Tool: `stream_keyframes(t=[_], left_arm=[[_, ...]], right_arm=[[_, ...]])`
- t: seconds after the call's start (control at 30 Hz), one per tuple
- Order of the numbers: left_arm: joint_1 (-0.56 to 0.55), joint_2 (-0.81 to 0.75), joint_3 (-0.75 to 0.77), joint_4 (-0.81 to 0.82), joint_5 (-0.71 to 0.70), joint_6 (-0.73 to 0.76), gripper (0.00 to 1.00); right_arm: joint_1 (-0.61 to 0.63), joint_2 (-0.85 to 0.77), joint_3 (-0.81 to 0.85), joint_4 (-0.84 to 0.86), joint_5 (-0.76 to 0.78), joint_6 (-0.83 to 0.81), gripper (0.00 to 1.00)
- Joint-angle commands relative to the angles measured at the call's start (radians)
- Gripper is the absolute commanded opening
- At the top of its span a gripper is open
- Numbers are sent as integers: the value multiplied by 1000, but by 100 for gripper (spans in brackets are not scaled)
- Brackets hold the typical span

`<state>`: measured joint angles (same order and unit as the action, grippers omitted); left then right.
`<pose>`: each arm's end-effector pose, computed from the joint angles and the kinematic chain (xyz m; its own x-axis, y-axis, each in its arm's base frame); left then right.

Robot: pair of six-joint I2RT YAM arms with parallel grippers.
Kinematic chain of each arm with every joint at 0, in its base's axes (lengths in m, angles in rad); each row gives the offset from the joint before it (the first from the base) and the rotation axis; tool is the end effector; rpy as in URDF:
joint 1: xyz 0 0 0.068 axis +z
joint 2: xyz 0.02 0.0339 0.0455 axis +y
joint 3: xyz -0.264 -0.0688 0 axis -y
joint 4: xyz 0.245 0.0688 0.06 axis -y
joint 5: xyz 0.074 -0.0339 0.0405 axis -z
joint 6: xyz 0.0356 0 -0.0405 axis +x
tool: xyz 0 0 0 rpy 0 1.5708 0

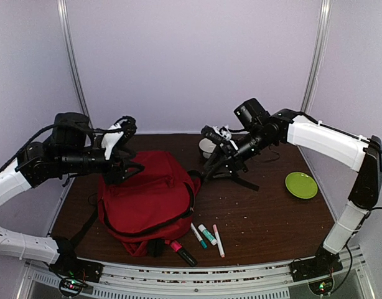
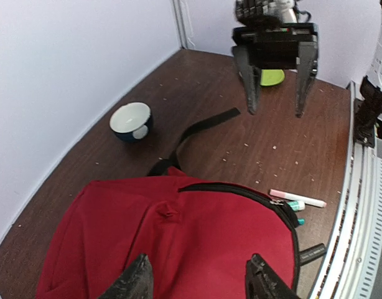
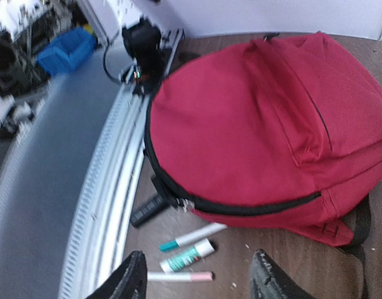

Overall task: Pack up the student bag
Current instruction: Grab the largest pocket of the student bag.

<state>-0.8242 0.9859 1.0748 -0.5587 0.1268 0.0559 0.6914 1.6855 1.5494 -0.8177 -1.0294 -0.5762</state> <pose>0.1396 -0.1575 0.3656 -0.2620 0.3648 -0.8935 0.8206 0.5714 -0.0073 0.2537 0.2496 0.3266 -0.1397 -0.4801 -0.8660 -0.9382 -0.2156 0.2709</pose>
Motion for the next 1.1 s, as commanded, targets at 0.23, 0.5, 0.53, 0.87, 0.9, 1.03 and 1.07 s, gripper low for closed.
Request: stream_keyframes(t=[0.23,0.5,0.53,0.87,0.9,1.03,1.07], left_arm=[[-341,152,-1,-15,-233,-118,55],[-491,163,-126,72,-364,-267,53],[-500,164,-150,73,-382,-286,54],[-507,148,-325,51,-639,-514,58],[-507,149,-335,42,-655,-531,58],[-466,150,-377,13,-727,-603,57],[-436,146,-392,18,-730,-607,55]], right_arm=[[34,30,-77,-196,270,-567,64],[134,65,-103,27,290,-535,65],[146,72,-105,56,304,-532,65],[200,233,-17,79,384,-573,61],[201,242,-14,85,389,-572,60],[202,264,-6,132,396,-534,46],[203,269,0,140,397,-522,40]])
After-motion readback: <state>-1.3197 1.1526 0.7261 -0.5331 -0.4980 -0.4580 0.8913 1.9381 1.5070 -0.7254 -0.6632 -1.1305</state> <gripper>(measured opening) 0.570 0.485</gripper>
